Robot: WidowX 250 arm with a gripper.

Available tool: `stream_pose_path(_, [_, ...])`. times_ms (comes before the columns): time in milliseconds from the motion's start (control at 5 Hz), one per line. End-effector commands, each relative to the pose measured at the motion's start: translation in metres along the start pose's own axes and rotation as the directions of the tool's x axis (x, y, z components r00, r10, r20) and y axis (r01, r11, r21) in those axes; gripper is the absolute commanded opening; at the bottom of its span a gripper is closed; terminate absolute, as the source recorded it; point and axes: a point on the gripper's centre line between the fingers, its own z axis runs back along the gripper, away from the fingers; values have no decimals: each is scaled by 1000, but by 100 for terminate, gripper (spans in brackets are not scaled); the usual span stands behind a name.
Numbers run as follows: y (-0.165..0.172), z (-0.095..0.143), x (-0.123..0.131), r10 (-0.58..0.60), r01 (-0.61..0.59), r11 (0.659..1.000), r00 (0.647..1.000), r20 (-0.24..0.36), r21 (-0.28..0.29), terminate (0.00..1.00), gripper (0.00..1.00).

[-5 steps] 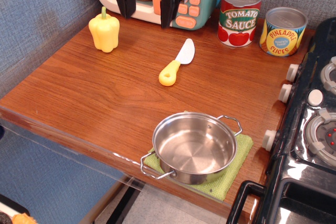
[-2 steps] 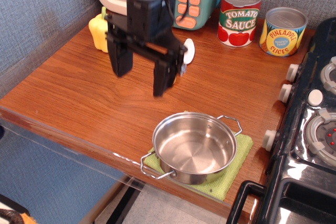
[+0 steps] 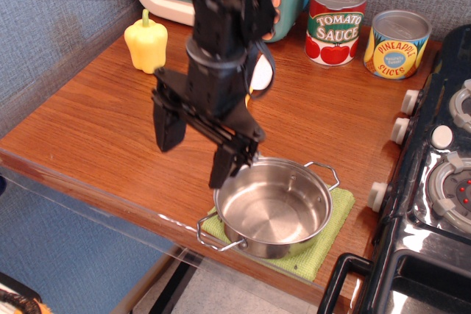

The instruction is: Move the pot in front of the cans

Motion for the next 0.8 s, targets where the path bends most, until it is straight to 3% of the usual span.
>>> stream_pose_path(0, [0,-7,3,23,-23,999,1000,0,34,0,100])
stream_pose_path(600, [-10,-27,15,40,-37,998,997,-61,53,0,100])
